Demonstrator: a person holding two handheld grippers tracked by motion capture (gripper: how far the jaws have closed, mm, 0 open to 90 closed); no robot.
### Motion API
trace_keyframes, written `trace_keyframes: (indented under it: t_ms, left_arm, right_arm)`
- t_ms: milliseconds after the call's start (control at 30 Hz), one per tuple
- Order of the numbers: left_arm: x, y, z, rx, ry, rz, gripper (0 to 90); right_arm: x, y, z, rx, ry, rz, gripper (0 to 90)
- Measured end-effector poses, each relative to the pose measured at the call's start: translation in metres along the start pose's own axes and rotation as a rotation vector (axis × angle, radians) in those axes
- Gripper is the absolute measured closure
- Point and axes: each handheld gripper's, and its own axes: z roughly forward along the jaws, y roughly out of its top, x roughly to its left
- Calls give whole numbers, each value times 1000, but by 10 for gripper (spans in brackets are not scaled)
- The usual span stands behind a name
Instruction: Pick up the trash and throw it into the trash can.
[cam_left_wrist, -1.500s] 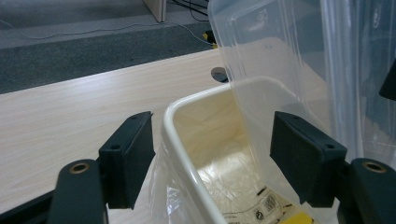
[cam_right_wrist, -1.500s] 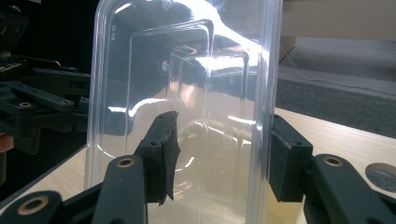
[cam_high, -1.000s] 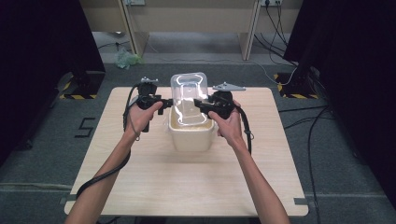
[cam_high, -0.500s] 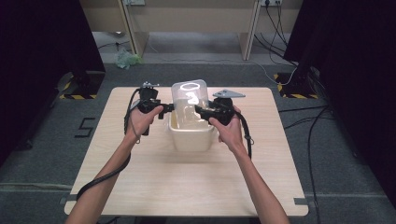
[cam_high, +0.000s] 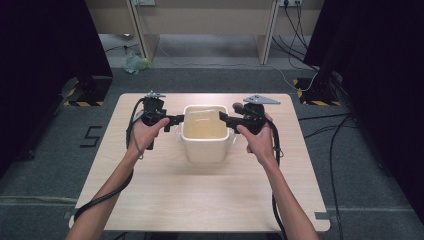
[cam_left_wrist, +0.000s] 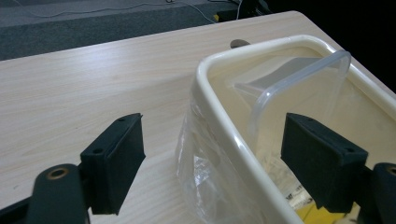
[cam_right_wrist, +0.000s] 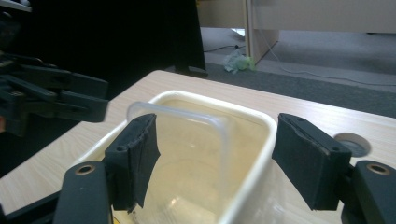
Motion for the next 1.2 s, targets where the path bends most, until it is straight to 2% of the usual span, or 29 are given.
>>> trace_keyframes:
  t_ms: [300,733,967,1200]
  left_arm:
    - [-9,-11,-12,-10,-45,11,202]
    - [-22,-37,-30,-45,-116,17,186]
    - [-32,-51,-43,-70,-148,42,164]
    - [-43,-68,-50,-72,-170,75,160]
  right_arm:
    - [-7,-13,-16,35,-21,-32,301]
    - [-5,-33,-36,49,2,-56,244]
    - [-5,-44,-43,53,9,-57,225]
    - [-5,-55,-49,64,9,-61,214]
